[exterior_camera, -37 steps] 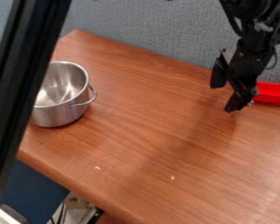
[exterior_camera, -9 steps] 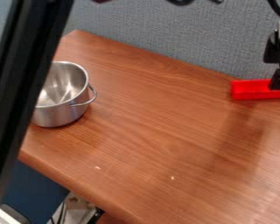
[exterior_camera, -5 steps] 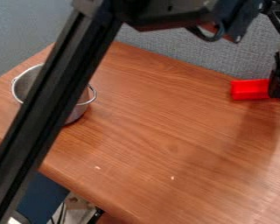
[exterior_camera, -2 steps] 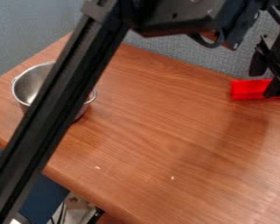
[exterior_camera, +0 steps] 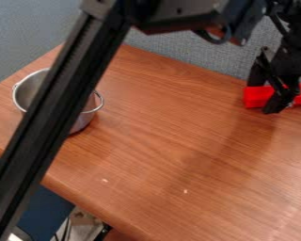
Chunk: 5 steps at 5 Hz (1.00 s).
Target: Put the red object in the metal pot
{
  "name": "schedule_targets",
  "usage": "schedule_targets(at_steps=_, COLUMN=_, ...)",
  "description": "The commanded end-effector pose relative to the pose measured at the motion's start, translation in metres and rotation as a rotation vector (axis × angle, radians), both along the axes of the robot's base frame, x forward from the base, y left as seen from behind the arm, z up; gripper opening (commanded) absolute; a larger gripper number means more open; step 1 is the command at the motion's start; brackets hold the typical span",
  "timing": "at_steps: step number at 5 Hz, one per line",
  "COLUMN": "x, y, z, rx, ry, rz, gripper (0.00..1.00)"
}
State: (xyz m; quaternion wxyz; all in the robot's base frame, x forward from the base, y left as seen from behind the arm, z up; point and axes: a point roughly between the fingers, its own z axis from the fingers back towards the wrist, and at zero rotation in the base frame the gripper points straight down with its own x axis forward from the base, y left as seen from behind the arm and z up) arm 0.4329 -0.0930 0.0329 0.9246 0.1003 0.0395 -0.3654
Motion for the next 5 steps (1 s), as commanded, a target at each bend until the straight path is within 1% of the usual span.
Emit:
schedule_targets(at_steps=1, x=-0.01, y=0.006, z=0.039, rx=-0.033, ry=-0.123, rz=0.062, gripper=1.0)
schedule_targets(at_steps=2, x=-0.022, y=0.004, z=0.031, rx=-0.044, ry=-0.139, rz=0.115, gripper=1.0)
schedule_targets(at_steps=3, x=-0.034, y=0.003, z=0.022, rx=-0.054, ry=-0.154, rz=0.17, gripper=0.0)
schedule_targets(at_steps=5, x=-0.021, y=-0.038, z=0.015, rx=-0.019, ry=-0.214, rz=0.056, gripper=0.0)
